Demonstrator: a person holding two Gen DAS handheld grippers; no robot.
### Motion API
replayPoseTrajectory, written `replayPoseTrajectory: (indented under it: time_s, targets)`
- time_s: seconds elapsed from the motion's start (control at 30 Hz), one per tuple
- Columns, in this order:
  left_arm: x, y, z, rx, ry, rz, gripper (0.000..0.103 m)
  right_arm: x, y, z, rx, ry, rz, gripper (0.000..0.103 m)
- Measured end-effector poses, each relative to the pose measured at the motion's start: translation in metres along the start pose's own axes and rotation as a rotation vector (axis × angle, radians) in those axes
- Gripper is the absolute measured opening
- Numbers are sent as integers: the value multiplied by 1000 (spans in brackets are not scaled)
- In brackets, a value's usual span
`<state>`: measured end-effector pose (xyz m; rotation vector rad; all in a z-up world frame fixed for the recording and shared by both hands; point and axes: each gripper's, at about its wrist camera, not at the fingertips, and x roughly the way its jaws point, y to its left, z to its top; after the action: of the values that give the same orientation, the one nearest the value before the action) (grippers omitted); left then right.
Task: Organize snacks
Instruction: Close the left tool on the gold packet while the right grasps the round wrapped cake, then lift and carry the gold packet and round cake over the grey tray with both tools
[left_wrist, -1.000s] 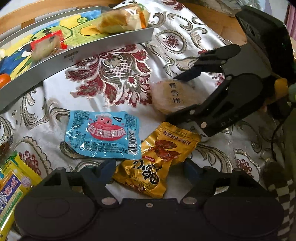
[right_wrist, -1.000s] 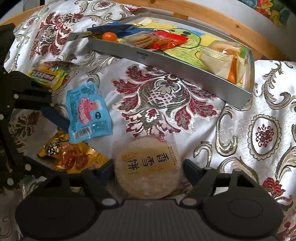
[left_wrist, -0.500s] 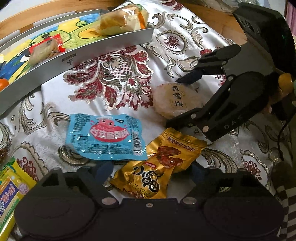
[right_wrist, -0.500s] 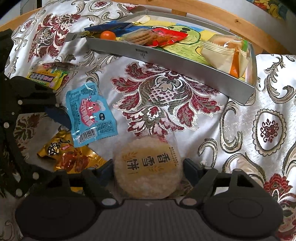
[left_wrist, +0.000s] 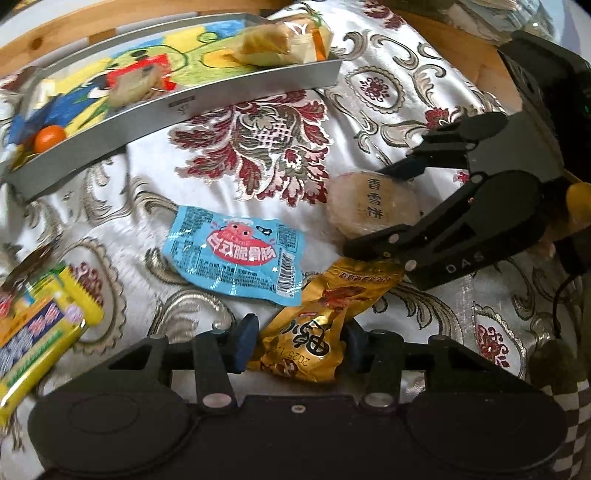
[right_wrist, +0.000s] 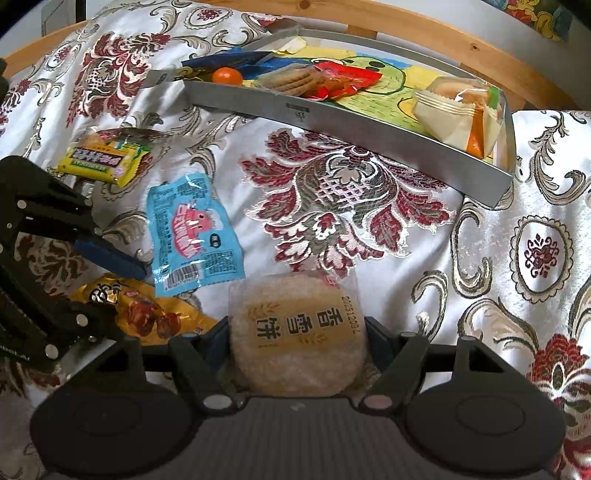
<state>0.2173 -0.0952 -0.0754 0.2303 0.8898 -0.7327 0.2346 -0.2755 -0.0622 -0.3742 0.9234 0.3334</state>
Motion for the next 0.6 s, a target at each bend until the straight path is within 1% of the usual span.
replayPoseTrajectory:
  time_s: [0.07,0.17,0.33,0.47,0.6]
  targets:
    - [-5,-5,-2,-3,-5,16,49,-4,2,-1,5,-1,-3,77]
    - [-12,-15,-6,18,-18,43,49,-10,5,-4,3,-9,-15,77]
    - [-24,-29,-13,37,-48,112,49,-19,10,-7,-33,-33,-62,77]
    - [-33,-42,-18,70,-84,186,48,-29,17,-8,-83,-86,-113,77]
    - [-42,-48,-19,93,-137,252,48,-39,24,-9,-135,-151,-172,77]
